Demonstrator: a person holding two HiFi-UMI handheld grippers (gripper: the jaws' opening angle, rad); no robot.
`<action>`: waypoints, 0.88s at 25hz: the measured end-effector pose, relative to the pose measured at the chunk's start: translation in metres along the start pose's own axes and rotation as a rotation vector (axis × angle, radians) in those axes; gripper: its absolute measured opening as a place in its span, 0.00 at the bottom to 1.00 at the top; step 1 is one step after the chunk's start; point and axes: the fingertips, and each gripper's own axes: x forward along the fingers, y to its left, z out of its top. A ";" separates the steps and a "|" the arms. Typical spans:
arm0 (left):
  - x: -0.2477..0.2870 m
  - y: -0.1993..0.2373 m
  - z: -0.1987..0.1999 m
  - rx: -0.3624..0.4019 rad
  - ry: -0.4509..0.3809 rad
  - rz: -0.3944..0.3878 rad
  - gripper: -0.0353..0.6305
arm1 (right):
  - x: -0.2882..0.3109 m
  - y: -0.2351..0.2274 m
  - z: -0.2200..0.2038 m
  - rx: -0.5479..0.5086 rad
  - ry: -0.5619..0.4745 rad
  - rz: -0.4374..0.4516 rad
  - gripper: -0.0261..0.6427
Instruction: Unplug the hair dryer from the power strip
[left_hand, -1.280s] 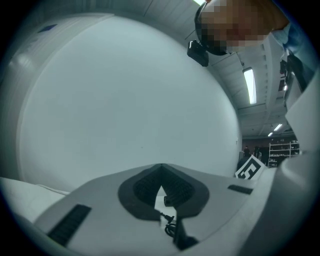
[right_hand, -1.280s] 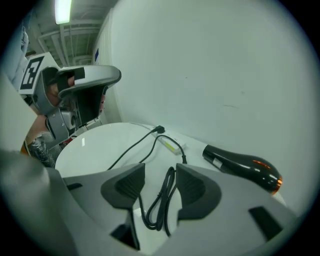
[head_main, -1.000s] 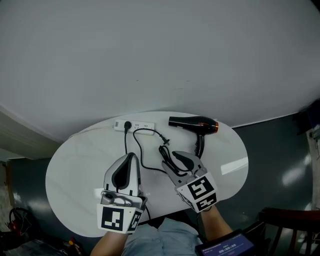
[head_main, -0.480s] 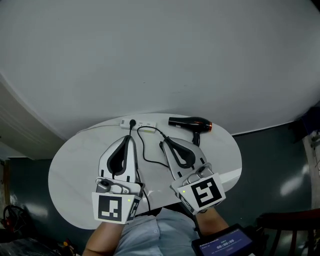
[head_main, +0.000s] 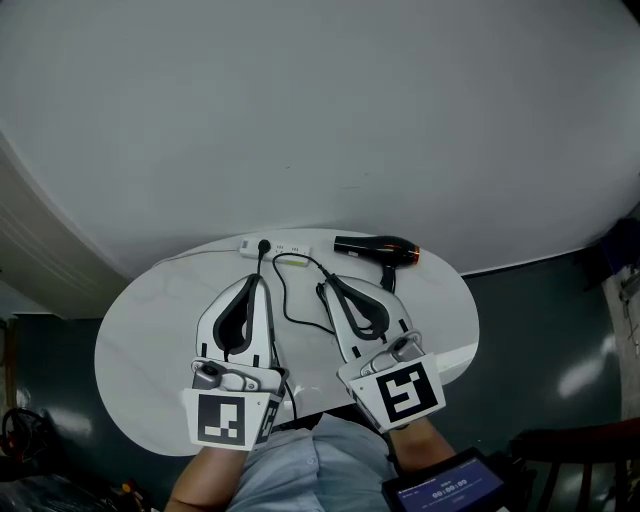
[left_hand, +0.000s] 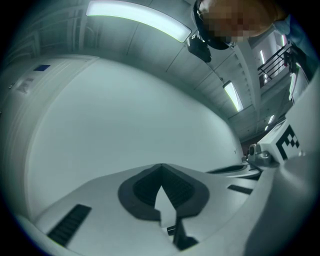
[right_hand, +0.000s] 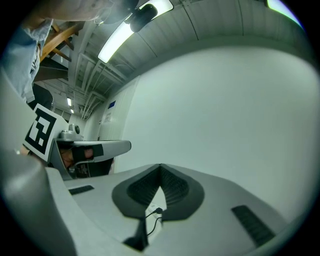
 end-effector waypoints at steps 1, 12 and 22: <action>0.000 0.000 0.001 0.002 0.001 0.001 0.05 | 0.000 0.000 0.003 0.004 -0.015 0.002 0.04; 0.000 -0.001 0.003 0.011 0.002 0.006 0.05 | 0.000 0.001 0.010 0.006 -0.039 0.007 0.04; 0.004 -0.003 0.005 0.011 -0.002 -0.006 0.05 | 0.001 0.000 0.013 -0.006 -0.047 0.006 0.04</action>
